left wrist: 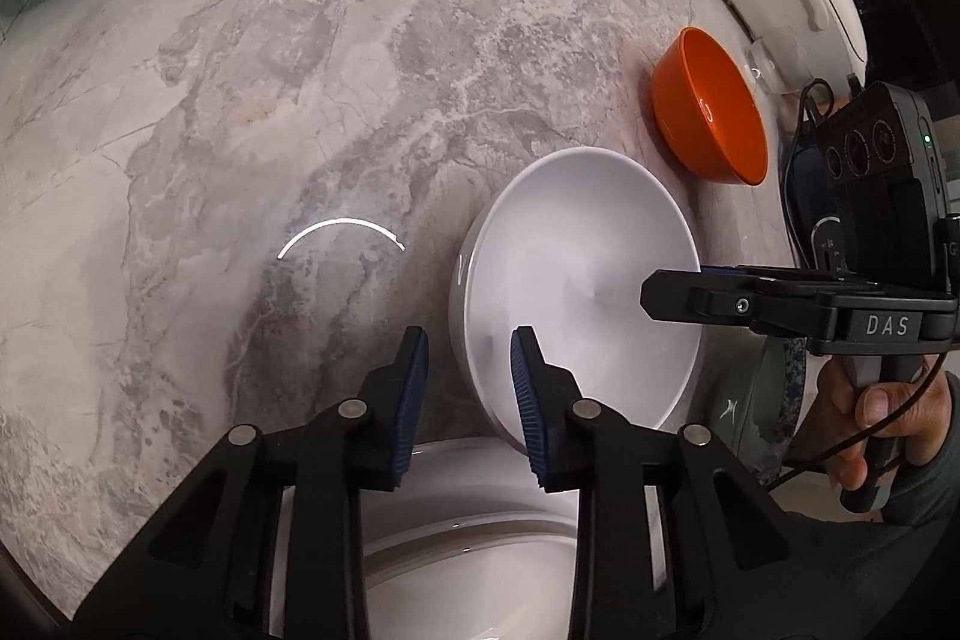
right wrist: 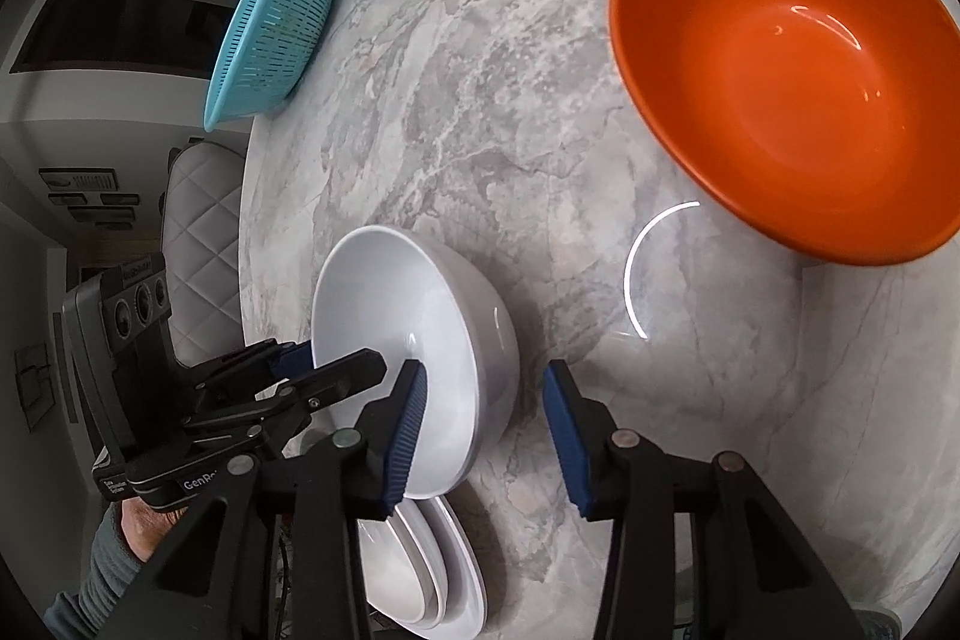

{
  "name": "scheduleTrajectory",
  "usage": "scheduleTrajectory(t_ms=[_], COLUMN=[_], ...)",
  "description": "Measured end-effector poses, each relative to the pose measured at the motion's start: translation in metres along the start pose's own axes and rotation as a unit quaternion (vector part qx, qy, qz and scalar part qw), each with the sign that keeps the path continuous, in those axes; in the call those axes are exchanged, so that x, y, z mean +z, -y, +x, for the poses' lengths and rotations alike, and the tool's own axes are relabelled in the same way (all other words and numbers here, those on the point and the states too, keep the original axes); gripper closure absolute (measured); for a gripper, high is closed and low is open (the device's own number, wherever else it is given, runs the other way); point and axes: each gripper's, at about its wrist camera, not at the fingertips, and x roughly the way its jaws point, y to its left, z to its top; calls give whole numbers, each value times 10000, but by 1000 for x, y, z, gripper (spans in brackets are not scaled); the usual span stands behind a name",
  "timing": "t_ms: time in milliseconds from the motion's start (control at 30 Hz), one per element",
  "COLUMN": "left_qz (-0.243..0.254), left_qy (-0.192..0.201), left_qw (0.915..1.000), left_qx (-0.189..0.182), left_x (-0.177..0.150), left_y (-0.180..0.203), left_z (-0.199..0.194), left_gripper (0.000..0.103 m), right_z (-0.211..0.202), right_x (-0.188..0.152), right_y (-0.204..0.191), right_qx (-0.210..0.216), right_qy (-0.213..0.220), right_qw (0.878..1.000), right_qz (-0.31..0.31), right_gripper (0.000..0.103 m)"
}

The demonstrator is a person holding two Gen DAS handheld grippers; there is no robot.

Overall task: Organize plates and bowls
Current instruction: 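Move both grippers to the white bowl and close on its rim, then carry the white bowl over the patterned bowl and lower it inside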

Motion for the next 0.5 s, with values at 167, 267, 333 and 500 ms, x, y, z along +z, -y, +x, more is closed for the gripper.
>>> scheduleTrajectory(t_ms=[167, 267, 333, 500], left_qz=[-26, -36, -48, -47], left_qy=[25, 13, -7, 15], left_qw=[10000, 10000, 10000, 10000], left_qx=[19, 28, 27, 37], left_x=[4, 6, 7, 9], left_y=[1, 2, 4, 9], left_z=[0, 0, 0, -6], left_gripper=[88, 90, 90, 90], right_z=[2, 1, -1, -8], right_x=[2, 3, 4, 5], right_y=[-2, -1, 1, -1], right_qx=[-83, -80, -59, -108], right_qy=[3, 67, 102, 197], right_qw=[9999, 9999, 9999, 9997], right_qz=[-96, -61, -49, -108], right_gripper=[82, 84, 84, 85])
